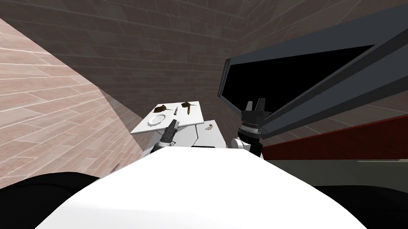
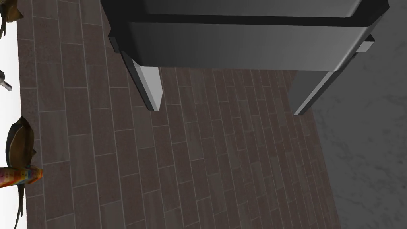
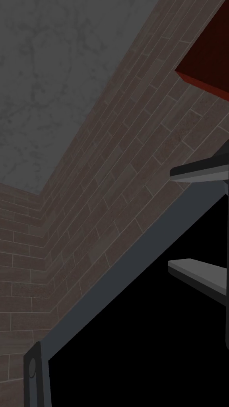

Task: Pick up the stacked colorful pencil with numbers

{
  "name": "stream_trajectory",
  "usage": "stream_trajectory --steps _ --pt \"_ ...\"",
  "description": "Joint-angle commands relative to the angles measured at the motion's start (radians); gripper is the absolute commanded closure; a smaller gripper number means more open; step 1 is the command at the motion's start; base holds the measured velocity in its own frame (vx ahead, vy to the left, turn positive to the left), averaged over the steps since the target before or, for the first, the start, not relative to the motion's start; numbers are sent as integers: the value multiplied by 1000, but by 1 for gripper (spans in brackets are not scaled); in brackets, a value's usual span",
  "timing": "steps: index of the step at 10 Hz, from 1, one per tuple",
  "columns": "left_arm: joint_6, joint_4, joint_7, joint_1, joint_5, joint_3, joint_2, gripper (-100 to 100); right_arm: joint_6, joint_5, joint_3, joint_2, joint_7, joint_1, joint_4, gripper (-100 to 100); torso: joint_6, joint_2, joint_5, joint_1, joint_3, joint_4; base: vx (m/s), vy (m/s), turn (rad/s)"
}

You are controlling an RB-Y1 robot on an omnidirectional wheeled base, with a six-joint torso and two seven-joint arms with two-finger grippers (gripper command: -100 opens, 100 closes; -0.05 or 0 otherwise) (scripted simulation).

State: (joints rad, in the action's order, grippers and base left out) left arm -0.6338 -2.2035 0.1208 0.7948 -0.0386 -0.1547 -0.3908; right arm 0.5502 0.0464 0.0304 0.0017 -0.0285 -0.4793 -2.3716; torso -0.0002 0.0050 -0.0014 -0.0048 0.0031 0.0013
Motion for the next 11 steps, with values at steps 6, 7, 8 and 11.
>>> stream_trajectory --steps 6,7,8,11 --pt "-18 108 -44 140 27 -46 -164 -100 0 0 0 0 0 0 0 0 0 -1 0 -3 0 0 -48 -113 -135" --pt "-22 146 -60 172 36 -62 -204 -100 0 0 0 0 0 0 0 0 0 -1 0 -1 -1 0 -53 -128 -208" --pt "-22 146 -60 183 36 -62 -216 -100 0 0 0 0 0 0 0 0 1 0 0 -2 0 0 -41 -93 -98" --pt "-32 221 -97 267 56 -90 -311 -100 0 0 0 0 0 0 0 0 0 -1 0 1 -1 0 -30 -101 -206"
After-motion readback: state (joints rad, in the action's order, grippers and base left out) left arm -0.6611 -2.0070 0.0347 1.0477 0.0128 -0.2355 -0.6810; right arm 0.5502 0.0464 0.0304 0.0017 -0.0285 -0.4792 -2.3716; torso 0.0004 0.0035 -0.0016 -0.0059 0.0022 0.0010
